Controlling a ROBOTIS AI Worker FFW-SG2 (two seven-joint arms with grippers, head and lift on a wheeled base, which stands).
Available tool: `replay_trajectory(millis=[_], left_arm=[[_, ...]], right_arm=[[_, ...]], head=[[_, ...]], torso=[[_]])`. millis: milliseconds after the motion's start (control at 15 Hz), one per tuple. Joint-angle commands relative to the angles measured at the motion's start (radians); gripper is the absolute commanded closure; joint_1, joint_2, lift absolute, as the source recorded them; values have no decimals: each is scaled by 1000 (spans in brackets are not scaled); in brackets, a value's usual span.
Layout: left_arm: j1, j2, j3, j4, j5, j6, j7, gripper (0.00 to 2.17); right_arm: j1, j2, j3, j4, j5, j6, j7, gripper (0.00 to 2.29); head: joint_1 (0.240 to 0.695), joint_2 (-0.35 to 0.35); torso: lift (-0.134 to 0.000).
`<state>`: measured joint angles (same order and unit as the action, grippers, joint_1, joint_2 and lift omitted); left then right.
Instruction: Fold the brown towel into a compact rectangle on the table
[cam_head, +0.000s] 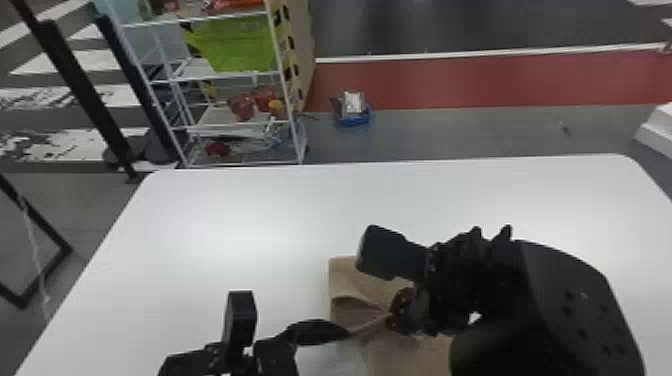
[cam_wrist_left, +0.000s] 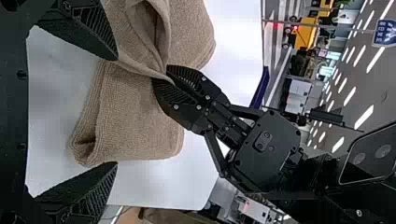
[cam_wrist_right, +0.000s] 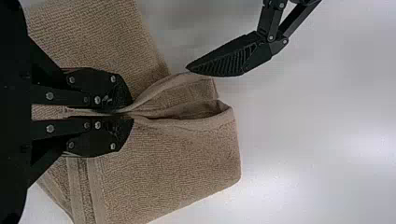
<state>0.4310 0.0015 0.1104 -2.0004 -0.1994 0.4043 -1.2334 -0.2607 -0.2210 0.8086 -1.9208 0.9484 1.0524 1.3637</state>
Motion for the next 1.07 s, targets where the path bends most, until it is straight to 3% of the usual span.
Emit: replay_trajectory(millis=[0, 800, 1000], left_arm=[[0, -4, 0, -1, 0, 0, -1, 93], [0, -4, 5, -14, 0, 0, -5, 93], [0, -4, 18, -17, 28, 3, 5, 93]], right_arm=[[0, 0, -13, -1, -14, 2, 3, 1089], [-20, 5, -106, -44, -89, 5, 3, 1119], [-23, 5, -155, -72, -122, -4, 3, 1183]], head=[[695, 148], [695, 138], [695, 136]], torso=[[-123], [-123], [-123]])
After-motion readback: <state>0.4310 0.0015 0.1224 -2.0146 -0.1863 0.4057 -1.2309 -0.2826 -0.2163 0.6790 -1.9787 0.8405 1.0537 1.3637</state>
